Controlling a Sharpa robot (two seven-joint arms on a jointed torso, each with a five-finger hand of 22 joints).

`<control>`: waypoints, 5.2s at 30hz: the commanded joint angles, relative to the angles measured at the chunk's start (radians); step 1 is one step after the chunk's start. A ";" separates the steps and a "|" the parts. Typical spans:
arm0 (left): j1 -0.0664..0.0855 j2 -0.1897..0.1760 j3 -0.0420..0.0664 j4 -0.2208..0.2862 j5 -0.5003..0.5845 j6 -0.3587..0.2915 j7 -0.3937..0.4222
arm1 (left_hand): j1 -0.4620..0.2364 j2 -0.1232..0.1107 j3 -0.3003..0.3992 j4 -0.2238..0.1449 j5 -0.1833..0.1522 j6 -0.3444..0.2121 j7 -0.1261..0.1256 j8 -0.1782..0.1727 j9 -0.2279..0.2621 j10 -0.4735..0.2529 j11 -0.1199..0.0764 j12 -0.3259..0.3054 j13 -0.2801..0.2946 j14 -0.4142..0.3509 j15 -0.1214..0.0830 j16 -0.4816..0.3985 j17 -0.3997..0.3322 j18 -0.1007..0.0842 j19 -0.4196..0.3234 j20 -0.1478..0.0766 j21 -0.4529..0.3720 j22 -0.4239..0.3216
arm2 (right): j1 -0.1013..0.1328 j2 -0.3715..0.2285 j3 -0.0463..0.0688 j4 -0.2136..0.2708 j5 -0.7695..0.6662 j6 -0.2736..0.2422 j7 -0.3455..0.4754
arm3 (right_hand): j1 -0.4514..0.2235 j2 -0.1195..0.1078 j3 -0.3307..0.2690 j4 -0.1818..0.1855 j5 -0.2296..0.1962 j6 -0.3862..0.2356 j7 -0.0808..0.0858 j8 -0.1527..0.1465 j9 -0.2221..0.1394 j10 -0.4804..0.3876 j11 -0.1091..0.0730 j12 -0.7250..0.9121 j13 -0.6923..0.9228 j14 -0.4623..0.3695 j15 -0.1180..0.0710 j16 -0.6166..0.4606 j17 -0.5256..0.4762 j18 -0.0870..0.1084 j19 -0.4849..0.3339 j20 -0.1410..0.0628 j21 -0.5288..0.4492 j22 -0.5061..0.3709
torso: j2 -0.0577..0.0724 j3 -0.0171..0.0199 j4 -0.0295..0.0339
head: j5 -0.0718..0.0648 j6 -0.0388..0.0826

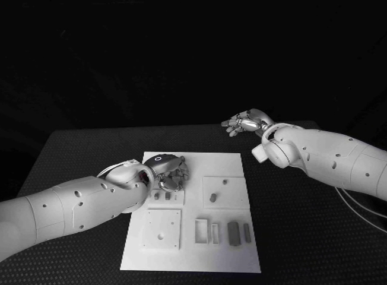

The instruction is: Assemble the parts on the task board

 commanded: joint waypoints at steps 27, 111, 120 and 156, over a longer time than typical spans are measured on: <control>0.000 -0.001 0.001 -0.016 -0.036 0.056 -0.060 | 0.005 0.013 -0.001 0.020 0.008 0.025 0.016 0.013 -0.010 0.062 -0.005 0.019 0.004 0.032 -0.011 0.068 0.025 0.029 0.035 -0.033 0.035 0.023 | 0.000 0.003 0.000 0.000 -0.001 0.017 0.006 | -0.005 0.002 0.007 0.001 0.003 -0.006 0.004 0.006 -0.001 0.003 0.000 0.000 -0.001 -0.008 0.001 -0.002 -0.001 -0.007 -0.004 0.001 -0.006 0.003 | 0.001 -0.0004 0.0001 | -0.002 -0.002; 0.003 -0.123 0.079 0.067 0.110 0.057 -0.036 | -0.005 0.119 0.003 0.002 0.022 0.125 -0.015 0.050 -0.023 0.146 -0.043 0.053 0.027 0.064 -0.048 0.129 0.022 0.020 0.062 -0.075 0.084 0.020 | 0.000 -0.003 0.000 0.000 -0.001 0.015 0.005 | -0.005 0.002 0.007 0.000 0.003 -0.007 0.004 0.008 -0.003 0.002 0.000 0.000 -0.002 -0.008 0.001 -0.001 -0.002 -0.006 -0.003 0.002 -0.010 0.006 | 0.001 -0.0027 0.0053 | 0.004 0.005; 0.002 -0.151 0.076 0.069 0.109 0.064 -0.039 | -0.004 0.118 0.004 -0.001 0.023 0.126 -0.016 0.050 -0.023 0.147 -0.043 0.052 0.027 0.064 -0.048 0.129 0.021 0.020 0.063 -0.075 0.085 0.020 | 0.000 -0.004 0.000 0.001 -0.001 0.016 0.005 | -0.005 0.002 0.008 0.000 0.003 -0.007 0.004 0.008 -0.003 0.002 0.000 0.000 -0.002 -0.008 0.001 -0.001 -0.002 -0.006 -0.003 0.002 -0.010 0.007 | 0.001 -0.0008 0.0012 | 0.016 0.000; -0.009 -0.133 0.057 0.050 0.097 0.099 -0.036 | -0.005 0.120 0.007 -0.004 0.027 0.127 -0.016 0.050 -0.024 0.149 -0.044 0.049 0.028 0.065 -0.049 0.127 0.018 0.019 0.064 -0.076 0.085 0.019 | 0.000 -0.002 0.000 0.001 -0.001 0.017 0.005 | -0.005 0.003 0.008 0.000 0.003 -0.007 0.004 0.009 -0.004 0.002 0.000 0.000 -0.002 -0.009 0.001 -0.001 -0.002 -0.006 -0.002 0.003 -0.012 0.009 | 0.000 -0.0002 0.0013 | 0.019 -0.012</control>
